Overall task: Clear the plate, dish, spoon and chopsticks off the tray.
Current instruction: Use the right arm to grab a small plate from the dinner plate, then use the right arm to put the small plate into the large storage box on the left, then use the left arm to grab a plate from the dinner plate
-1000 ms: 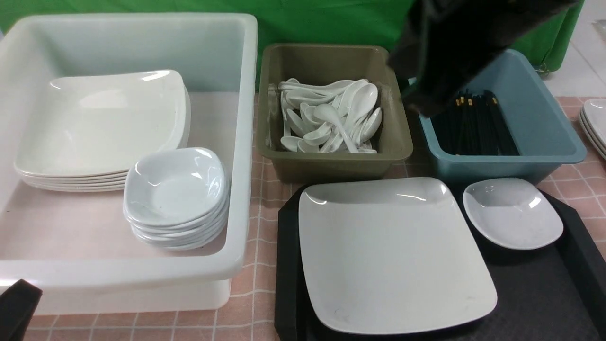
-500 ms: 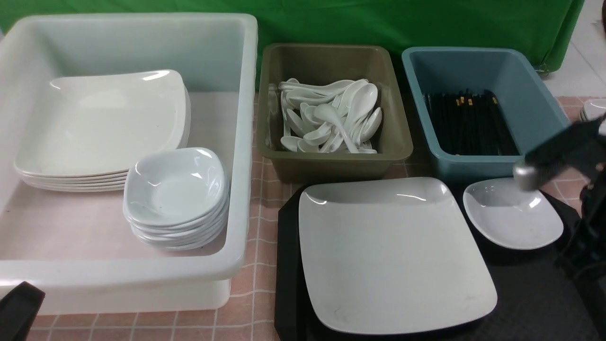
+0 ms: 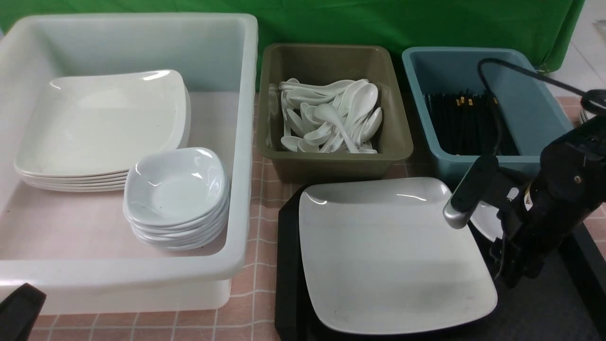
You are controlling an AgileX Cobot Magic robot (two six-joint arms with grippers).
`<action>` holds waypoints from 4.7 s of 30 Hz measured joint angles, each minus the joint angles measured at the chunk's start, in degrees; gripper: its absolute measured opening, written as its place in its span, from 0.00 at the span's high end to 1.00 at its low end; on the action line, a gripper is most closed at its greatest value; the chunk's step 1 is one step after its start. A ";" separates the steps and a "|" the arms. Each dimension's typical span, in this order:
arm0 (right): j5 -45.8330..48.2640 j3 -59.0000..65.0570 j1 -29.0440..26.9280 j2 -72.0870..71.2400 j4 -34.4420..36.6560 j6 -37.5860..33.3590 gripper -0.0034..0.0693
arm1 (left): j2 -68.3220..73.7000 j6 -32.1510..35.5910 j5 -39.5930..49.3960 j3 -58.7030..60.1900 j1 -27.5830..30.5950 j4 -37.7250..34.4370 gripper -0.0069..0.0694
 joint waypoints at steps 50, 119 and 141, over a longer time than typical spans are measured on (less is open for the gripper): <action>-0.77 -38.96 32.12 4.67 43.03 -20.98 0.85 | 0.00 0.00 0.00 0.00 0.00 0.06 0.88; 31.65 5.91 33.71 -79.71 -9.91 36.34 0.91 | 74.79 11.38 57.38 -74.24 -24.85 -2.20 0.88; 31.51 18.35 44.00 -91.42 -9.58 44.75 0.91 | 101.60 -13.19 48.83 -74.27 -50.22 24.26 0.41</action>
